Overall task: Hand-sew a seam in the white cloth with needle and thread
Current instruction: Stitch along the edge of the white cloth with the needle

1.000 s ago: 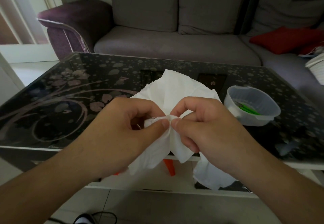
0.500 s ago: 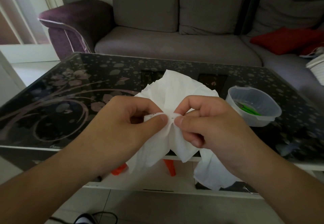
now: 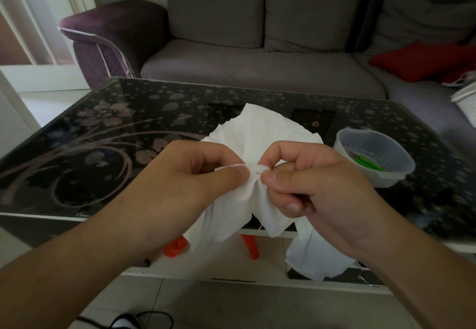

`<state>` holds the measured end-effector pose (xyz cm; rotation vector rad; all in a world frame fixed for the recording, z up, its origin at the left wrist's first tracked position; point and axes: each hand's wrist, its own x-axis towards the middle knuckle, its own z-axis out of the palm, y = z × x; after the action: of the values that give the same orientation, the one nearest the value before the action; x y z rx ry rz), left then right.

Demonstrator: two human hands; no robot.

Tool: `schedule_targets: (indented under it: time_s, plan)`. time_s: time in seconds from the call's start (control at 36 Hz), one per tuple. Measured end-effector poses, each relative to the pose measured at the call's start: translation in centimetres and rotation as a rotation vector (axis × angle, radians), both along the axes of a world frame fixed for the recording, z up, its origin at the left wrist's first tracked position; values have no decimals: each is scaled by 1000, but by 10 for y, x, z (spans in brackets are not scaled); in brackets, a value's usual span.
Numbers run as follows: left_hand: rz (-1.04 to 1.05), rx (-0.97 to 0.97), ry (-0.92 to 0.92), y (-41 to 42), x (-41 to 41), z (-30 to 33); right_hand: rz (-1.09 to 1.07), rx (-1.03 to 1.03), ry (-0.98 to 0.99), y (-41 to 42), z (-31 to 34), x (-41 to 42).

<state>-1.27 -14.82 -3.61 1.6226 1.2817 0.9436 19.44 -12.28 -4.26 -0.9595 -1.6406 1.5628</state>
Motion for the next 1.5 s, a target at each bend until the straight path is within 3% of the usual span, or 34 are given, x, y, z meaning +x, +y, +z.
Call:
schedule_targets:
  time_s: [0.44,0.83,1.31,1.5]
  plan:
    - [-23,-63,-81,0,-1,-1,49,-94,99,1,-3,1]
    - [-69,-340,-340,0,-2,-8,35,-126,183,-2,-13,-9]
    - [-40,-278,-339,4,1,-7,2,-64,56,2,-4,-5]
    - [5,-272,-420,6,3,-3,-40,-34,29,6,0,3]
